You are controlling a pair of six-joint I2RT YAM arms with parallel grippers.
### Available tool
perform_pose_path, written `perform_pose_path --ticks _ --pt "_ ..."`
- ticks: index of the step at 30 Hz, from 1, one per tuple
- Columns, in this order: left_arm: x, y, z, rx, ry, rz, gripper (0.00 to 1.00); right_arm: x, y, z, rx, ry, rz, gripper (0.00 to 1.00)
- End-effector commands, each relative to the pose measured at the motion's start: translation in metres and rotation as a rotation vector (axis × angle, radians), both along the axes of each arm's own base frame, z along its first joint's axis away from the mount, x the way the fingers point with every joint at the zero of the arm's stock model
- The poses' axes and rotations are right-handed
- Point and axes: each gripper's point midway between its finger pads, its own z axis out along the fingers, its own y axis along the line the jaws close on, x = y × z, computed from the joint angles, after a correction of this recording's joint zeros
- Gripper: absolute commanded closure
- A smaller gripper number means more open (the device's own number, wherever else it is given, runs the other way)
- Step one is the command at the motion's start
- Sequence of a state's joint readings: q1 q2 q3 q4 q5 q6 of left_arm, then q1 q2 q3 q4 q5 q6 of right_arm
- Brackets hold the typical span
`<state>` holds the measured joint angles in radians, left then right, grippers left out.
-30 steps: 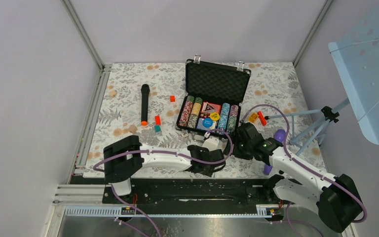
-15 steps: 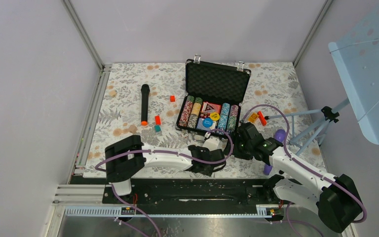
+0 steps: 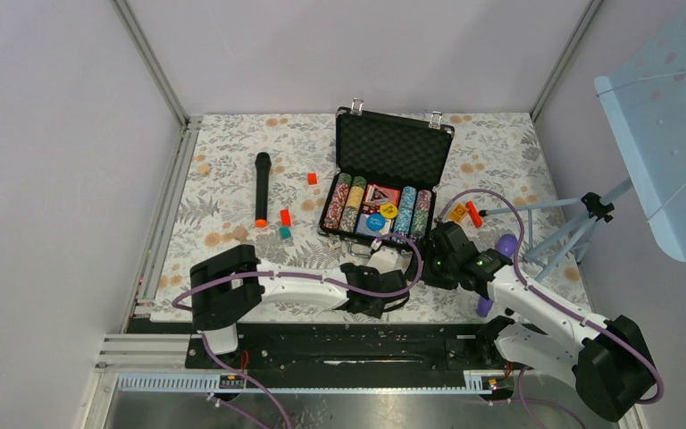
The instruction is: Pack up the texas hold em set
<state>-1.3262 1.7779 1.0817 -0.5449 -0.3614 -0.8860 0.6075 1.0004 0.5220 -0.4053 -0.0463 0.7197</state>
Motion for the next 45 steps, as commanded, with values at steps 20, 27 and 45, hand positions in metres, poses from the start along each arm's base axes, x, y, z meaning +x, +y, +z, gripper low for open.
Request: perform_pose_path --ticks 20,27,45 --pt "0.013 0.005 0.035 -0.022 -0.073 0.004 0.66 -0.003 0.022 -0.002 0.131 0.015 0.058 0.32" --pt "0.009 0.004 0.027 -0.022 -0.049 0.004 0.42 -0.003 0.021 -0.003 0.132 0.013 0.054 0.32" --pt "-0.002 -0.001 -0.005 -0.017 0.034 -0.011 0.48 -0.001 0.020 -0.002 0.135 0.013 0.048 0.32"
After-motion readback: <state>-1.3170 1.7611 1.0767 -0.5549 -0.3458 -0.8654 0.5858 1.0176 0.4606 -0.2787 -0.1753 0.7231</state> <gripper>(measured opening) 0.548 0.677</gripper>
